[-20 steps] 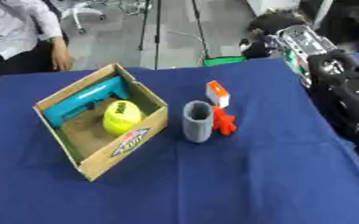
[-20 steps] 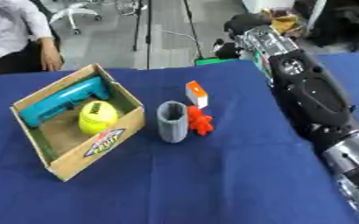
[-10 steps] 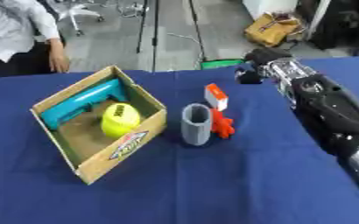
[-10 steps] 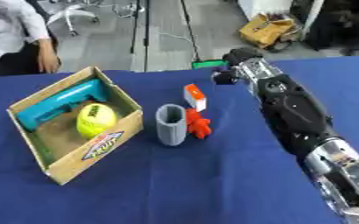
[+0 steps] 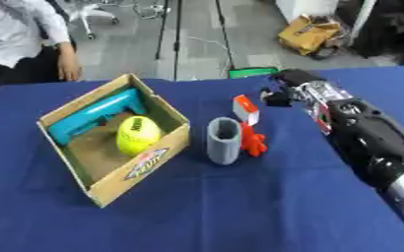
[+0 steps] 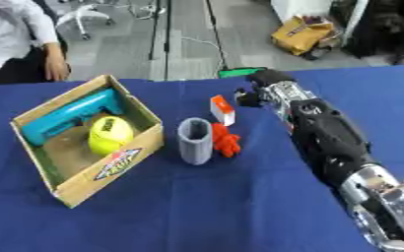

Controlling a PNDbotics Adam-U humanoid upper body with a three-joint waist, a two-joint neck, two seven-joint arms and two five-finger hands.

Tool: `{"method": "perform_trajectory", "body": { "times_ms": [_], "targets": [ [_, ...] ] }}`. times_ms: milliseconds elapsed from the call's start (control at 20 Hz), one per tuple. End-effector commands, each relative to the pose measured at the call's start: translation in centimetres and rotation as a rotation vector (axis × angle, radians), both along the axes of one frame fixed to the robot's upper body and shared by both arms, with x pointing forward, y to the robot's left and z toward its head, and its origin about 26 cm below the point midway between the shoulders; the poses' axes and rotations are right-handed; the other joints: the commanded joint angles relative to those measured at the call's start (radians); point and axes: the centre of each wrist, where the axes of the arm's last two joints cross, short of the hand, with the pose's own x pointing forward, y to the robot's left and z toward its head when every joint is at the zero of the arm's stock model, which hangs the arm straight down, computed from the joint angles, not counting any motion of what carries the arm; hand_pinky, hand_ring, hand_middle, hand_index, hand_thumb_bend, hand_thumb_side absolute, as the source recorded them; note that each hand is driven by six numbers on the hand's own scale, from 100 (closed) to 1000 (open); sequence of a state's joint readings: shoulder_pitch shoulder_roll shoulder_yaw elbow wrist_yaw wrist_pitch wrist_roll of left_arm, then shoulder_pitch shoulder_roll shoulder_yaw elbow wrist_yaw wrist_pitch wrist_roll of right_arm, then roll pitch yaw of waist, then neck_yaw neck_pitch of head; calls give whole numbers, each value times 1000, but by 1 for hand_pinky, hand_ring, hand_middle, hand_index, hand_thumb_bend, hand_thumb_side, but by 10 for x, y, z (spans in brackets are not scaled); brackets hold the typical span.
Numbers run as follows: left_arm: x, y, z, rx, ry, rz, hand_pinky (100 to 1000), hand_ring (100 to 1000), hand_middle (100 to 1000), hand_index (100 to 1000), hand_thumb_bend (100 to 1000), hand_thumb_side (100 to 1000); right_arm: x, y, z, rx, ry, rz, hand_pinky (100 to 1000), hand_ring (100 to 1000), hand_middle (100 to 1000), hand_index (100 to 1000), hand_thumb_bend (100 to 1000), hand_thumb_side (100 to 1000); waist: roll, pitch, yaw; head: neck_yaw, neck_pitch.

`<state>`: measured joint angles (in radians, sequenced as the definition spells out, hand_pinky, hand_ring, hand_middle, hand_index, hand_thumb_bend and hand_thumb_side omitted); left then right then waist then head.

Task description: Pick up objects on the table and place them in the box.

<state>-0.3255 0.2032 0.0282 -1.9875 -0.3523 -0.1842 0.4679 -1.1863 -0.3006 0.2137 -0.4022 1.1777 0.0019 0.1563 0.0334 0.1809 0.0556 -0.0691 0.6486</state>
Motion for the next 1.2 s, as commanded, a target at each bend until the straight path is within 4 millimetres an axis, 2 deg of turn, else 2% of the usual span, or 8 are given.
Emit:
{"method": "perform_trajectory", "body": {
  "times_ms": [50, 350, 800, 1050, 1150, 1200],
  "targets": [
    [-2, 3, 6, 22, -17, -5, 988, 930, 915, 914, 100, 1000, 2, 0, 20, 39, -35, 25, 896, 941, 886, 994, 100, 1000, -2, -14, -1, 8, -12],
    [-2, 2, 6, 30, -10, -15, 990, 934, 915, 913, 100, 1000, 0, 3, 32, 86, -46, 37, 891, 935, 875, 993, 100, 1000, -3, -13, -6, 15, -12],
    [-2, 1, 5, 36, -2, -26, 995, 934, 914, 911, 100, 1000, -7, 23, 50, 109, 1, 106, 876, 927, 863, 992, 100, 1000, -7, -11, -10, 14, -12],
    [-2, 1, 5, 38, 1, -30, 995, 934, 925, 912, 100, 1000, -12, 36, 53, 103, 40, 128, 914, 964, 872, 984, 100, 1000, -9, -13, -11, 11, -12],
    [-2, 1, 5, 39, 2, -31, 996, 933, 927, 912, 100, 1000, -14, 39, 51, 85, 62, 137, 932, 977, 874, 969, 135, 1000, -9, -13, -12, 9, -14],
    [-2, 1, 5, 40, 3, -31, 997, 933, 928, 912, 100, 1000, -15, 39, 49, 76, 72, 138, 935, 981, 877, 989, 159, 1000, -9, -13, -13, 8, -14]
  ]
}}
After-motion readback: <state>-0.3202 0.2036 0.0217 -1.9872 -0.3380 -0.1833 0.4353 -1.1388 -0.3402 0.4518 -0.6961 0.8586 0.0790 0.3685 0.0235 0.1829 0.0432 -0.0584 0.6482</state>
